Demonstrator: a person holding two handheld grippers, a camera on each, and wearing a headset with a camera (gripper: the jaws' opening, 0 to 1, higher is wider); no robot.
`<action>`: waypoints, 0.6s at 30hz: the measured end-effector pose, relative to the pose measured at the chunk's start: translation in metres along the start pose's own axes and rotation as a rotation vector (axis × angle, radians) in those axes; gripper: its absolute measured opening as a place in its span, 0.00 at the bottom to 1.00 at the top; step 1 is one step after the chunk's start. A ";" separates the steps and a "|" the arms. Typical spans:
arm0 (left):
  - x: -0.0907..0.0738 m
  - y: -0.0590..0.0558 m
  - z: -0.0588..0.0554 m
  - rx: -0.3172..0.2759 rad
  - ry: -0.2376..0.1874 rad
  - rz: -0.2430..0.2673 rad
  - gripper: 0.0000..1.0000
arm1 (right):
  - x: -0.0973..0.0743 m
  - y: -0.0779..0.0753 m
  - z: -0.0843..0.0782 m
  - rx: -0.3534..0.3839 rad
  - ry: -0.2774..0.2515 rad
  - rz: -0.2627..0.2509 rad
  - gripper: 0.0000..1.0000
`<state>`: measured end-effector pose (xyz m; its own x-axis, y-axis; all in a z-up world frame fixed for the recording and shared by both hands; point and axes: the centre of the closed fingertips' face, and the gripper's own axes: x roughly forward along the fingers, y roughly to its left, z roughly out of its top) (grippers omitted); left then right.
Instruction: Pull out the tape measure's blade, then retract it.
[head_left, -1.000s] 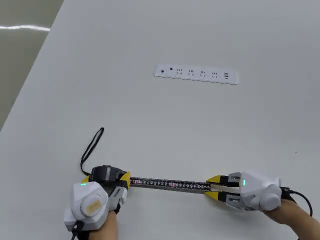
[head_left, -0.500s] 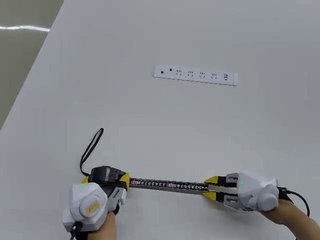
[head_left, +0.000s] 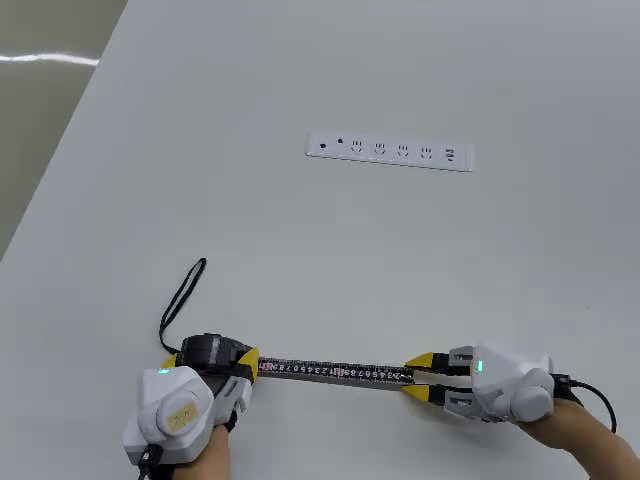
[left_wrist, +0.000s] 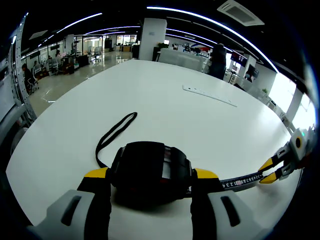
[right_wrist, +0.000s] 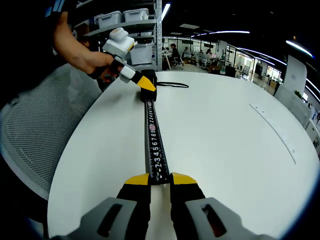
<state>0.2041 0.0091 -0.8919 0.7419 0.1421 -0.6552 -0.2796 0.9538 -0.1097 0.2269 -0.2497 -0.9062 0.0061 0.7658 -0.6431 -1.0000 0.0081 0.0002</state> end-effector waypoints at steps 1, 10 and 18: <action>0.000 0.000 0.000 -0.001 0.001 -0.001 0.61 | 0.000 0.000 0.000 0.000 0.000 0.000 0.12; -0.001 0.000 0.000 -0.006 0.003 -0.010 0.61 | 0.001 0.001 0.000 0.003 -0.002 -0.001 0.12; -0.002 0.000 0.000 -0.017 0.004 -0.018 0.61 | 0.003 -0.001 0.002 0.001 -0.002 0.000 0.12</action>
<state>0.2027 0.0092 -0.8903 0.7445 0.1234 -0.6561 -0.2765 0.9515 -0.1348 0.2275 -0.2455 -0.9066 0.0066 0.7668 -0.6418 -1.0000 0.0091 0.0006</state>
